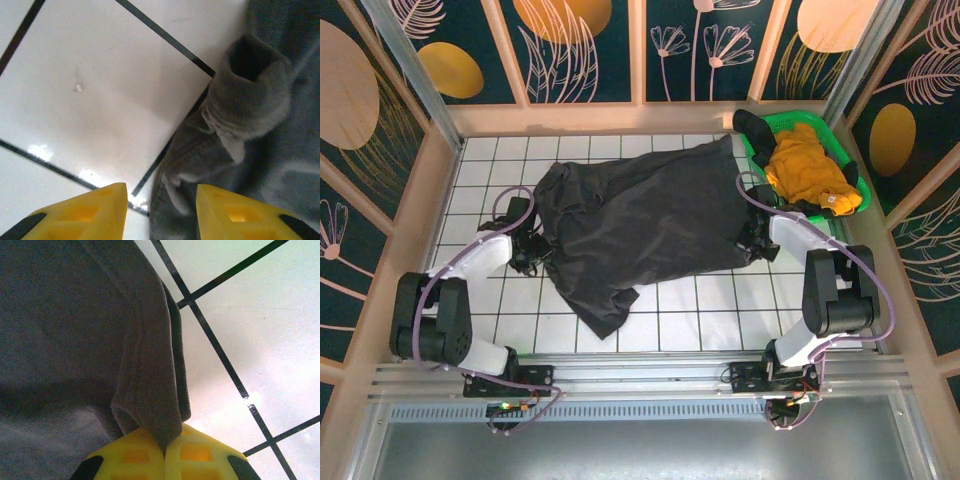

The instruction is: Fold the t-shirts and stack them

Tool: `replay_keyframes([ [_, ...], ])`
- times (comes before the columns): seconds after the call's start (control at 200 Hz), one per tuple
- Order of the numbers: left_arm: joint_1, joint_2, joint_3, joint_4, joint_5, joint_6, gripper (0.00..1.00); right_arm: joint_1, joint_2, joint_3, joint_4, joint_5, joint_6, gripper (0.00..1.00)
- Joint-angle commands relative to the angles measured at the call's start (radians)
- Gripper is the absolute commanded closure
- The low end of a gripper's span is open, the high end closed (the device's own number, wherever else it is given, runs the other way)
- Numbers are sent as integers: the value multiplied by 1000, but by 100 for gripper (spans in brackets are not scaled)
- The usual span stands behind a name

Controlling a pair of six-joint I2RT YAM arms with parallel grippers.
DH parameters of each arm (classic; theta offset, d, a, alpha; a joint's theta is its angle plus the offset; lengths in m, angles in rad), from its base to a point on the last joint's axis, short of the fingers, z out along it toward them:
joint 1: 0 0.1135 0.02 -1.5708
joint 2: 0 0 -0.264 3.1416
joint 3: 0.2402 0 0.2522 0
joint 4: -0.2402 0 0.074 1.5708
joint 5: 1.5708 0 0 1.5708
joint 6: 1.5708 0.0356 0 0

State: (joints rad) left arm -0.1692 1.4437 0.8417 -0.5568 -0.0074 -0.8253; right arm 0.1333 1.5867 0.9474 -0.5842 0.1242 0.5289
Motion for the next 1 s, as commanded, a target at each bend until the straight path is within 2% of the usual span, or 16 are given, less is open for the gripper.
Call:
replay_keyframes([
  [0.0,-37,-61,4,-95,38,-23,56,3,4,19,-21,-10,-12,100],
  [0.13,-82,-38,-46,-73,93,-52,56,5,5,15,-16,-14,-9,100],
  [0.43,-93,-19,-48,-88,0,-83,62,3,-15,12,-22,-12,-9,100],
  [0.661,-93,6,-82,-33,10,-82,64,5,-24,5,-19,-19,-9,100],
  [0.781,-92,38,-72,6,7,-80,61,5,-25,2,-18,-21,-12,100],
  [0.886,-92,67,-66,51,33,-81,57,5,-27,-4,-14,-23,-13,100],
  [0.996,-94,101,-80,94,84,-87,58,6,-29,-8,-14,-22,-16,100],
])
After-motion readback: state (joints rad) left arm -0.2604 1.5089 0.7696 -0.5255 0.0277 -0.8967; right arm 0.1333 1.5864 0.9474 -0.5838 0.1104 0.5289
